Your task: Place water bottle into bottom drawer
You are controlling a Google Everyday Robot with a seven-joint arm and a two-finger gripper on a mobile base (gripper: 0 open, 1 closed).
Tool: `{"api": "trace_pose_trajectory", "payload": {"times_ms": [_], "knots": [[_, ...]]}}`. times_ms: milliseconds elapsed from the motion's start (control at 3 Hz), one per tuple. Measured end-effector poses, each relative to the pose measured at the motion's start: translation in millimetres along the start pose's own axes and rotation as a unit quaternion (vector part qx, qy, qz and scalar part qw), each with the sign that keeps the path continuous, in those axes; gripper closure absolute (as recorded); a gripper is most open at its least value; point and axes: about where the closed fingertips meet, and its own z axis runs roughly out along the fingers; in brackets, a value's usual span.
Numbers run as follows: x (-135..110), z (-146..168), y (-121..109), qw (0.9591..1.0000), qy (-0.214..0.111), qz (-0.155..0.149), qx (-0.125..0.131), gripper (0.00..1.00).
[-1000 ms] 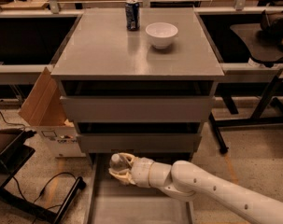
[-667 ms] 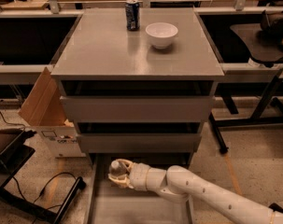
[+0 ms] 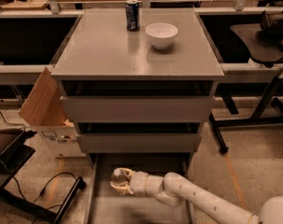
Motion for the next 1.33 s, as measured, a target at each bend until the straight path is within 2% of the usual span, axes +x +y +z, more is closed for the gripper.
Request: {"api": "trace_pose_trajectory", "payload": {"times_ms": [667, 1333], "knots": [[12.5, 8.5, -3.3, 1.0000, 0.005, 0.005, 0.000, 1.00], [83.8, 23.6, -23.6, 0.9999, 0.007, 0.004, -0.007, 1.00]]}}
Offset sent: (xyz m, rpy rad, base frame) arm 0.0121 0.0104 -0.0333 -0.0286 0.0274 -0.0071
